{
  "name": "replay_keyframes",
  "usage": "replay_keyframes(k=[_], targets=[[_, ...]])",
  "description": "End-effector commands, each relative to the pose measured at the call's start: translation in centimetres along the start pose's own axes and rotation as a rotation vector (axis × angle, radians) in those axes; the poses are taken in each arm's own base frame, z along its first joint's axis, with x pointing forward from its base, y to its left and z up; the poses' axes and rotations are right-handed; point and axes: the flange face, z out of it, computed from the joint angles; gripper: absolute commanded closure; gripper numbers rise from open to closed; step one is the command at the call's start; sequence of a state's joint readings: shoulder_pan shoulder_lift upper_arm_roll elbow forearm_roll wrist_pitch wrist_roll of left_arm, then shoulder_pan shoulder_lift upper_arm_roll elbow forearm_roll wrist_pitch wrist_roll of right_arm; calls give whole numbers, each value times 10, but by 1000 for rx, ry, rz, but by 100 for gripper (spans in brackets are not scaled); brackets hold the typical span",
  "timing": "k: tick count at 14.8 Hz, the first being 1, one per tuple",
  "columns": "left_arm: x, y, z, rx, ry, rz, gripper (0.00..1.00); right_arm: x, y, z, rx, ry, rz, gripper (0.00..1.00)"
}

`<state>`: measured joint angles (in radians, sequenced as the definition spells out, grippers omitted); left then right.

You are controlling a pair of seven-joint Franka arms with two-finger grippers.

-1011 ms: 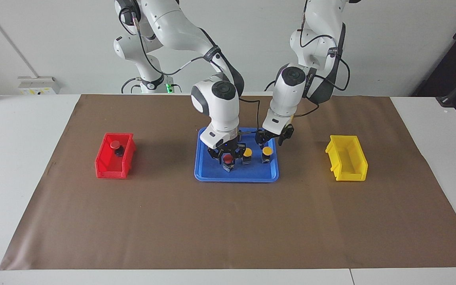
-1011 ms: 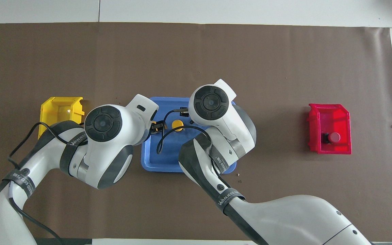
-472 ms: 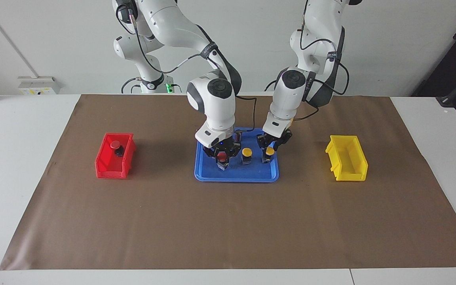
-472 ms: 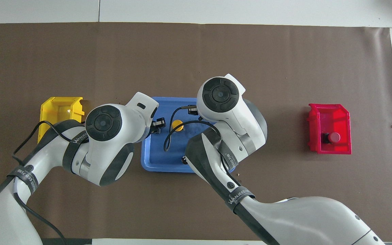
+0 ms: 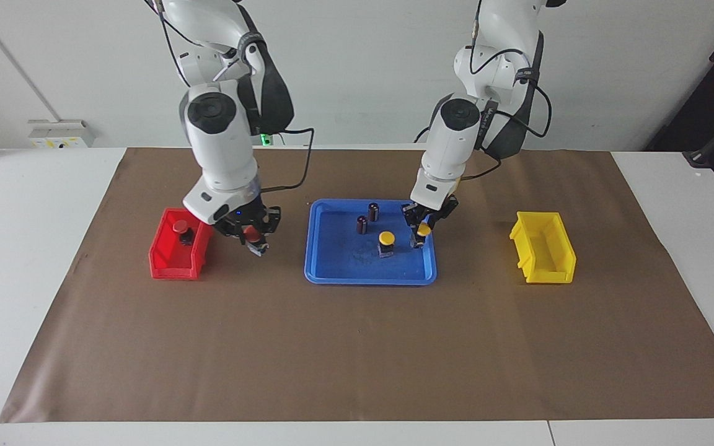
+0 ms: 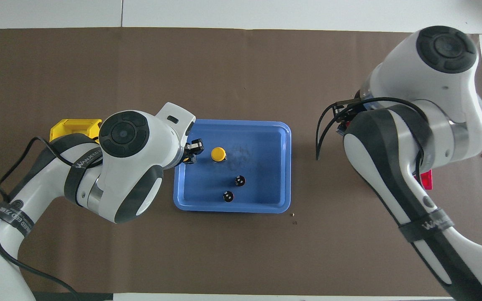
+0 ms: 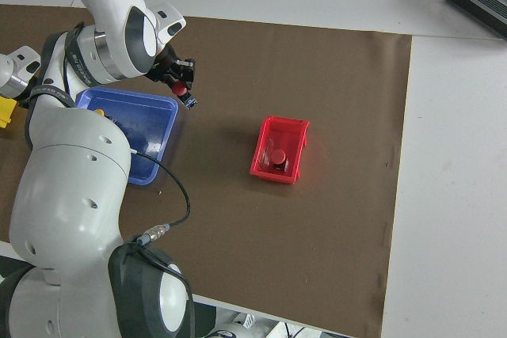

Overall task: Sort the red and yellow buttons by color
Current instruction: 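Bring both buttons to their matching bins with both grippers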

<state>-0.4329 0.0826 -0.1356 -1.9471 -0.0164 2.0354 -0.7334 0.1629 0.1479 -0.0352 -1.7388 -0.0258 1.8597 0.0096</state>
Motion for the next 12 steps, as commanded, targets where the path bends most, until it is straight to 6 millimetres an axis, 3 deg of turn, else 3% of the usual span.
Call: replay_keyframes(k=[1,3,4,5,7,8,12], targets=[[43,-67,-51,37,-41,56,97,-22,77,13,20,-14,-76,86],[79,-159,-79,30,-41,136,97,-35,114,25,20,-2,-99,86],[89,-193,-83,29,-52,167,97,-44,133,37,15,20,-113,86],[94,-216,-82,30,-61,196,97,-54,145,50,6,49,-127,86],[99,-262,-73,27,-59,185,97,-70,149,73,1,74,-122,86],[98,-279,-68,26,-49,171,97,-71,147,77,-3,87,-117,86],[70,-291,-27,29,7,175,97,-66,130,79,-6,108,-97,86]])
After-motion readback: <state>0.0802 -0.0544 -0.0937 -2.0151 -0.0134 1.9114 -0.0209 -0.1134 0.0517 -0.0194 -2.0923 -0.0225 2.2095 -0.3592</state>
